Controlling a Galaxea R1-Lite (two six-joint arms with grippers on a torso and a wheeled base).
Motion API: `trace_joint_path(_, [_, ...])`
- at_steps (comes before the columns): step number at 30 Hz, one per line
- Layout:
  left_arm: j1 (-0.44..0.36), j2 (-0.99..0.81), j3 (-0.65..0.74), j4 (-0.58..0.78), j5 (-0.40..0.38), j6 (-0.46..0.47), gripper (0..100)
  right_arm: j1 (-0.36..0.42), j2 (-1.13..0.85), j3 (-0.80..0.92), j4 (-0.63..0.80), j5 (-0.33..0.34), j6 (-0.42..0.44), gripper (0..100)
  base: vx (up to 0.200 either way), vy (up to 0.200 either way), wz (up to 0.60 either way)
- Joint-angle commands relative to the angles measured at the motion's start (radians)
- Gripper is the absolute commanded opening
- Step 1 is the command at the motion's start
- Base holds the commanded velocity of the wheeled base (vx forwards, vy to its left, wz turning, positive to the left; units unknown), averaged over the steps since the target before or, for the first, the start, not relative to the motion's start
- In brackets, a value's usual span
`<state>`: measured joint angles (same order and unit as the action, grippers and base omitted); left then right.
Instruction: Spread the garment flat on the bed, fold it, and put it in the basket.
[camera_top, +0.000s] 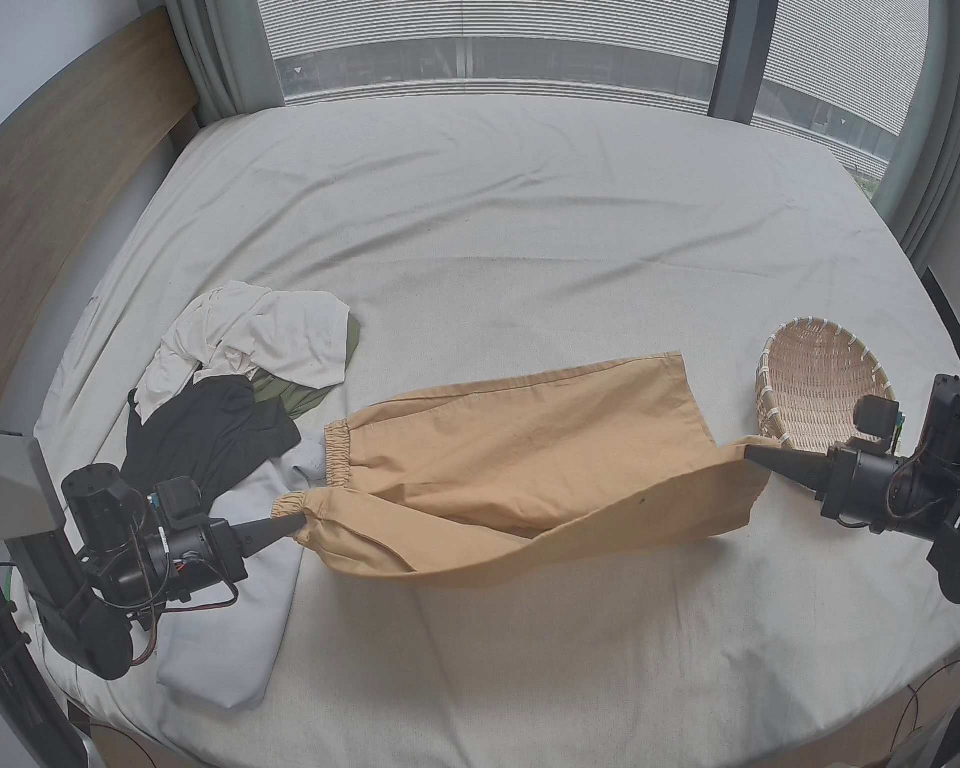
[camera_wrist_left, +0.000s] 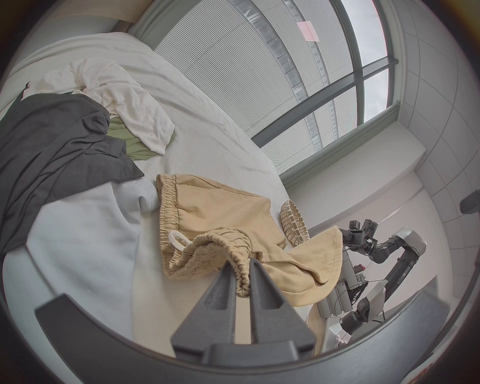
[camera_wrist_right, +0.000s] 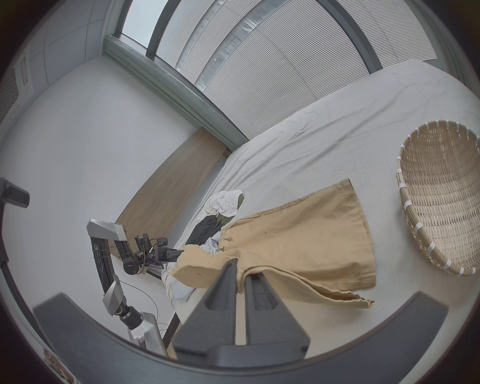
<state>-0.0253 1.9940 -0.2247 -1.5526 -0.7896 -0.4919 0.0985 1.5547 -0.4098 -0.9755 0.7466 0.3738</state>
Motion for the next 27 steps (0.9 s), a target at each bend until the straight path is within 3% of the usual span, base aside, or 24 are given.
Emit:
trace_joint_path(1, [-0.002,0.011,-0.010,0.000,0.006,-0.002,0,0.004,0.012,0.000,-0.029,0.002,0.020,0,0.000,0.000,0.00])
trace_joint_path(15, [-0.011,-0.024,-0.015,-0.003,0.004,-0.022,0,0.010,0.013,-0.003,-0.066,0.000,0.023,0,0.000,0.000,0.00])
trace_joint_path(27, [-0.010,-0.058,-0.030,-0.001,0.004,-0.099,0,0.001,0.016,-0.023,-0.081,-0.001,0.051,0,0.000,0.000,0.00])
